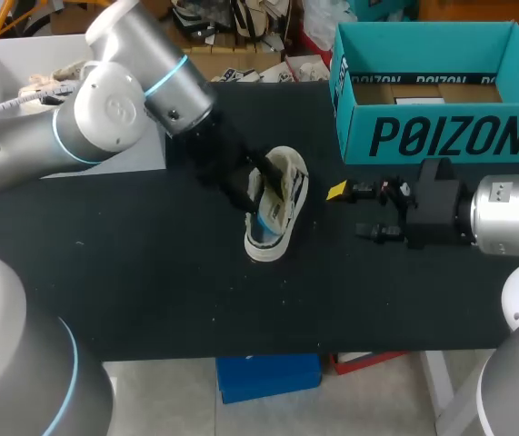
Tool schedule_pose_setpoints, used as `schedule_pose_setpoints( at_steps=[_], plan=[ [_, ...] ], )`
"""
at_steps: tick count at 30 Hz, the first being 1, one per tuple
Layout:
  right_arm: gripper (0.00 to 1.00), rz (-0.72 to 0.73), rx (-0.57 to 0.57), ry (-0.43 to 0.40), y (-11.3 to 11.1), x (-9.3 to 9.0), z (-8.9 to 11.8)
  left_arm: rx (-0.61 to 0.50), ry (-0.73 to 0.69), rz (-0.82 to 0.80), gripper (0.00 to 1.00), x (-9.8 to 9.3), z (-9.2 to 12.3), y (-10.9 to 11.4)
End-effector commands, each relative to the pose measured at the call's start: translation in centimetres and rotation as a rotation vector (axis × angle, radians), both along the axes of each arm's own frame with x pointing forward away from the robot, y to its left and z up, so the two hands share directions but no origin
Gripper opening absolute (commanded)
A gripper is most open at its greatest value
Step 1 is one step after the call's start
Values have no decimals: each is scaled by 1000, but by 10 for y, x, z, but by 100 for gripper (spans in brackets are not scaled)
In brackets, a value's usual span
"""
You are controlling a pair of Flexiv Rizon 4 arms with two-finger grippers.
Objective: Take the shoe out of the shoebox, open the shoe tongue, remove and reinsert the insole, then place the shoe into the shoebox
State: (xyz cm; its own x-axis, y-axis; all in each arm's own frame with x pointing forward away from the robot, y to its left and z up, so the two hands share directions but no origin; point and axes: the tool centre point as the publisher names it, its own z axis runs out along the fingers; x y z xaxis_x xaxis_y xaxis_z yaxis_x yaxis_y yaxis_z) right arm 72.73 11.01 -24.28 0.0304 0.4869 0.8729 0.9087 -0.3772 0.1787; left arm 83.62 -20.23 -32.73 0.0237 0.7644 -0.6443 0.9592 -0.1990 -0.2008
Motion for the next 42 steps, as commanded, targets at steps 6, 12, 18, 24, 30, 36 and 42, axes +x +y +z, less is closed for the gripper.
schedule_pose_setpoints(
  at_steps=[6,12,18,24,30,36,42],
  plan=[
    [100,0,0,2,0,0,1,24,-12,-8,45,-13,11,10],
    [100,0,0,2,0,0,1,72,-25,-29,24,-16,12,16],
    [100,0,0,2,0,0,1,140,-21,-59,0,-23,6,25],
    [100,0,0,2,0,0,1,203,-21,-61,0,-25,-9,36],
    [100,0,0,2,0,0,1,239,-15,-58,0,-22,-23,41],
    [100,0,0,2,0,0,1,261,-9,-53,0,-20,-33,42],
    [100,0,0,2,0,0,1,269,-4,-56,0,-21,-38,41]
  ],
)
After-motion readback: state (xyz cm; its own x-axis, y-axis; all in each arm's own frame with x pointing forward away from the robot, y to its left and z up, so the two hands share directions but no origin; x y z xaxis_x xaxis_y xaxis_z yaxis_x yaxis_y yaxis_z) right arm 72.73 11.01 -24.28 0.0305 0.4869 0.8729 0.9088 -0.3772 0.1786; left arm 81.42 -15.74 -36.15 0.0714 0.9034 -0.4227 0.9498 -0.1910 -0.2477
